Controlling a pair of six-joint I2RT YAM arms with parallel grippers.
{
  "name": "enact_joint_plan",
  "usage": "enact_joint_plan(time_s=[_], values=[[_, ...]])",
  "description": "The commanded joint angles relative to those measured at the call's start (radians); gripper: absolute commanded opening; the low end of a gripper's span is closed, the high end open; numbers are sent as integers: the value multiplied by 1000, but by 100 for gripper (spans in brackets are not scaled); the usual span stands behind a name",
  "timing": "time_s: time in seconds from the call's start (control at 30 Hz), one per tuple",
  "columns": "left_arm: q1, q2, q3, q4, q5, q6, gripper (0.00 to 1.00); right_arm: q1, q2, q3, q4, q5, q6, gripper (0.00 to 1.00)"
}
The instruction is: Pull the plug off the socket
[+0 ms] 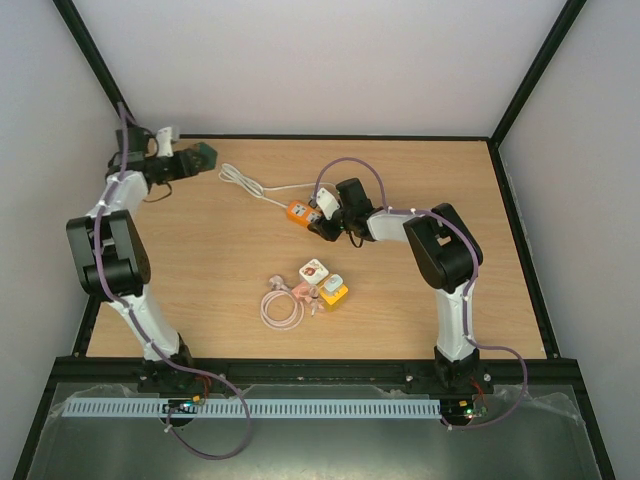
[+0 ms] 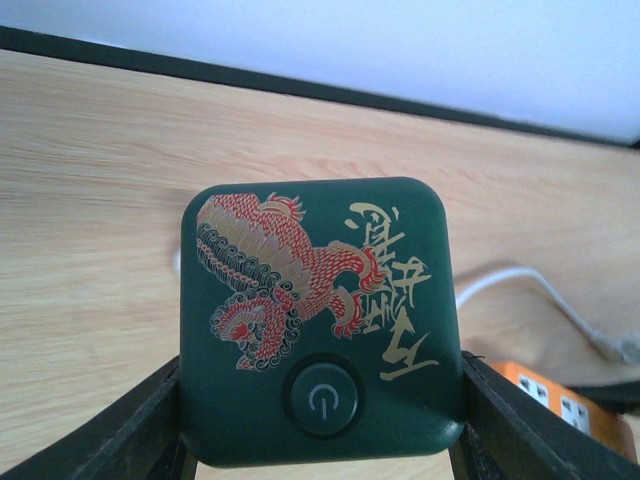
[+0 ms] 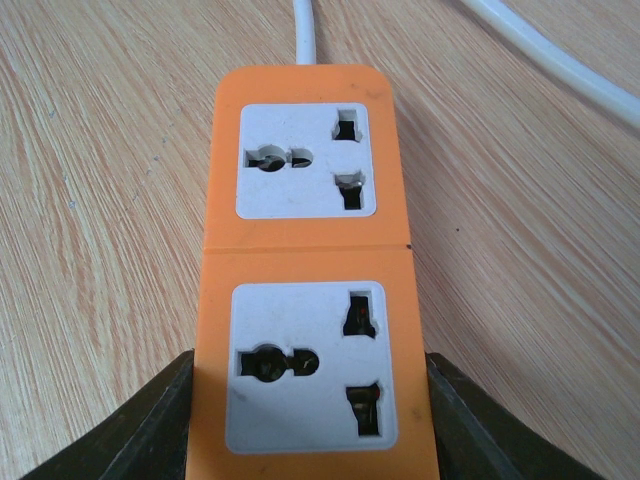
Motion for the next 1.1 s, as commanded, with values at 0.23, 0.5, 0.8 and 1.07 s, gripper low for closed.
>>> enact_joint_plan(time_s=[0.23, 0.5, 0.8, 1.07], values=[[154, 254, 172, 46, 198, -138, 41, -8, 63, -3, -74, 40, 17, 10], [161, 352, 229, 35, 193, -158, 42, -7, 68, 4, -82, 39, 17, 10], [161, 417, 278, -3, 168, -154, 49, -7, 73, 10, -85, 45, 19, 10], [164, 441, 286, -43, 137, -148, 72, -7, 76, 21, -95, 53, 28, 10]])
